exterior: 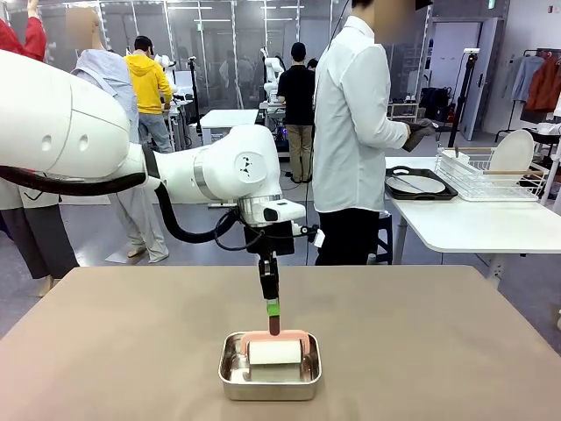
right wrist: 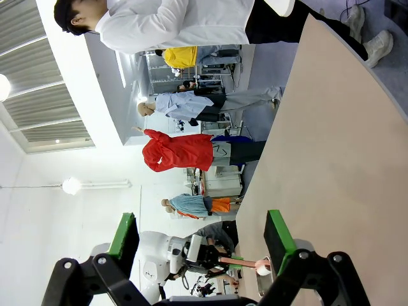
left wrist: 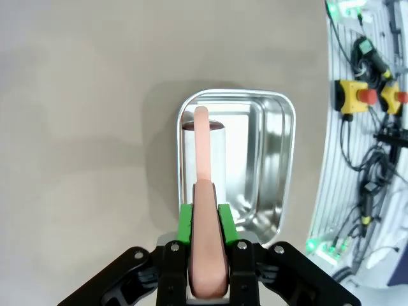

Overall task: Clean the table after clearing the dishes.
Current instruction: When the right (or left) Handle tray is removed, use the right hand (or left hand) to clean the right (or left) side of the table with the Lint Roller.

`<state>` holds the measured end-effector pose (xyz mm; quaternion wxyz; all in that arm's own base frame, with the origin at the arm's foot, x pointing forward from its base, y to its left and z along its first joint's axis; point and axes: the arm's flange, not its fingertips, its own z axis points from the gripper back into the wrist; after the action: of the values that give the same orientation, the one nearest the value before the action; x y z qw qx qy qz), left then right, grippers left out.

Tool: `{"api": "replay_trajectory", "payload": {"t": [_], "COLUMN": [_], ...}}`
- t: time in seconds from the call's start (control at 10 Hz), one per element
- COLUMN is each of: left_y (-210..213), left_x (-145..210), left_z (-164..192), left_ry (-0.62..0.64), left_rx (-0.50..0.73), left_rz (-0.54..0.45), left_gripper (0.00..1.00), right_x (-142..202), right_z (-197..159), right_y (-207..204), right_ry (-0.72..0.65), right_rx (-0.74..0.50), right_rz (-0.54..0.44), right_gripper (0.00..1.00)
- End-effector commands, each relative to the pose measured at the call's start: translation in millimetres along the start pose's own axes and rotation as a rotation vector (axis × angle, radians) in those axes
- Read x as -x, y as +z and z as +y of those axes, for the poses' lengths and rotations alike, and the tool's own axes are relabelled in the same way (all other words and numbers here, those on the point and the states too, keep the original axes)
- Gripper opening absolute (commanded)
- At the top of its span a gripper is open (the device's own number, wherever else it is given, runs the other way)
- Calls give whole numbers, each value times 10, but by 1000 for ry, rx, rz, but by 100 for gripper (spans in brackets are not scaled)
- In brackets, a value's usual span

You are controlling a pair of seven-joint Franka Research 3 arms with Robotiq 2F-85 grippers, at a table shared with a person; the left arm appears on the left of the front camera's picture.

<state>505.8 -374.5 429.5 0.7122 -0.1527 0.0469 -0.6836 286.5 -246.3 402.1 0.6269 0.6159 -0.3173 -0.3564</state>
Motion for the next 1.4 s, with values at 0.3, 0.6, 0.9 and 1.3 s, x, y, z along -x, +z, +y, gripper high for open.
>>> {"api": "replay_trajectory", "payload": {"t": [0.3, 0.6, 0.9, 1.3], "left_y": [1223, 860, 589, 561], "left_x": [1129, 2146, 2434, 2613], "left_z": [-486, -452, -284, -269], "left_ry": [520, 997, 1159, 1163], "left_rx": [-313, -328, -293, -263], "left_rz": [-251, -492, -631, -548], "left_gripper": [3, 3, 3, 3], "right_x": [20, 20, 20, 20], "right_z": [29, 29, 29, 29], "right_y": [39, 39, 39, 39], "right_ry": [13, 13, 13, 13], "right_rx": [4, 4, 4, 4], "right_rz": [8, 8, 8, 8], "right_gripper": [100, 100, 100, 100]}}
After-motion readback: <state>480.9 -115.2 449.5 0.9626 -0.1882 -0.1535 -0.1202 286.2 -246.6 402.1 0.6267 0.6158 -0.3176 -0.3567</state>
